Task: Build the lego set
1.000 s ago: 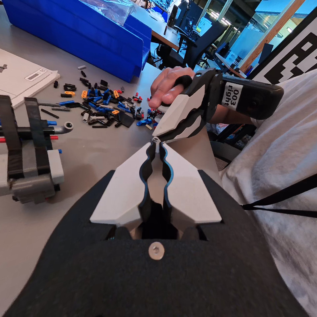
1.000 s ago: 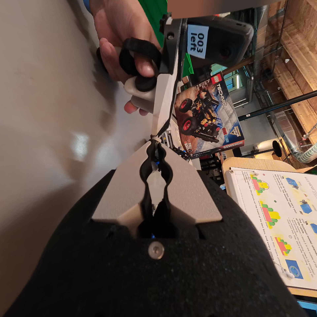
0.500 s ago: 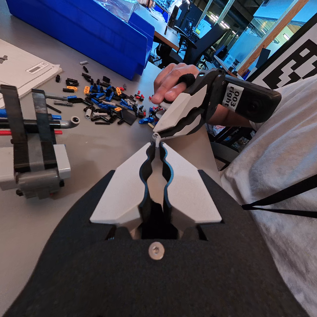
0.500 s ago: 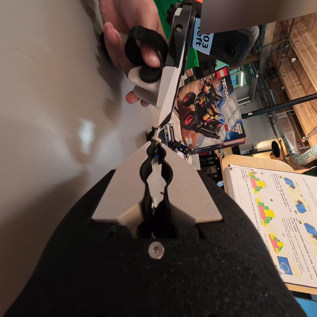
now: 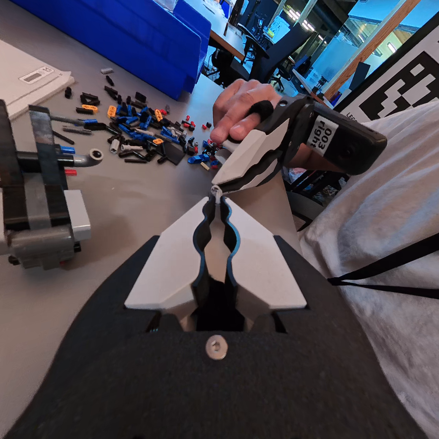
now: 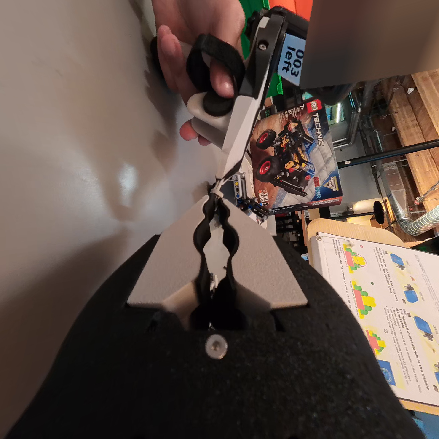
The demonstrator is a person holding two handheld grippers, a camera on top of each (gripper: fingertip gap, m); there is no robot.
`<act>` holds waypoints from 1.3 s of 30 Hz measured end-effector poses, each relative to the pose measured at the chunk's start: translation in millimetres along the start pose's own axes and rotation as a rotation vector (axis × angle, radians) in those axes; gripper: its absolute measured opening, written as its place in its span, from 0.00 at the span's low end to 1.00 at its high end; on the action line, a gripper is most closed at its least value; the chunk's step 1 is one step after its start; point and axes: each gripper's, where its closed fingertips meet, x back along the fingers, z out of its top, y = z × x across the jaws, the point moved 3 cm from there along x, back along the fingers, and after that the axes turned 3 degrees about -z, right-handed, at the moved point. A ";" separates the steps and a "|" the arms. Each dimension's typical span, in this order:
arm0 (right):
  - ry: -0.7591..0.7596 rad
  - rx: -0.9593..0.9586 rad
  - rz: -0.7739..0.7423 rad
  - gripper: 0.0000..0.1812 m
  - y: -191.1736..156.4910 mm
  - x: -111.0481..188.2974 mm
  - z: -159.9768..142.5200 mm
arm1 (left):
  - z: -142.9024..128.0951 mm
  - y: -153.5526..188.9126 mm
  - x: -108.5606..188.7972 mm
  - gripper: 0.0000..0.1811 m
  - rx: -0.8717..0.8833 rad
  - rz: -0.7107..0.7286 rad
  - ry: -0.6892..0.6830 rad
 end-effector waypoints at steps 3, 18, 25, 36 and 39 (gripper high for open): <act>-0.003 -0.039 0.013 0.01 -0.7 -1.0 0.4 | -0.8 -0.2 0.4 0.01 -0.007 0.007 -0.011; 0.018 -0.060 0.039 0.01 -5.5 -0.8 4.6 | -6.1 2.6 -0.5 0.01 0.030 -0.043 -0.041; -0.022 -0.067 0.064 0.01 -10.1 -3.7 1.3 | -9.5 -0.8 -2.3 0.01 0.003 0.006 -0.075; 0.229 -0.620 0.069 0.14 37.4 9.6 26.4 | 31.4 26.9 21.4 0.01 0.219 -0.383 0.245; 0.308 -0.657 0.055 0.11 47.4 17.2 37.8 | 33.3 36.2 20.8 0.01 0.243 -0.485 0.280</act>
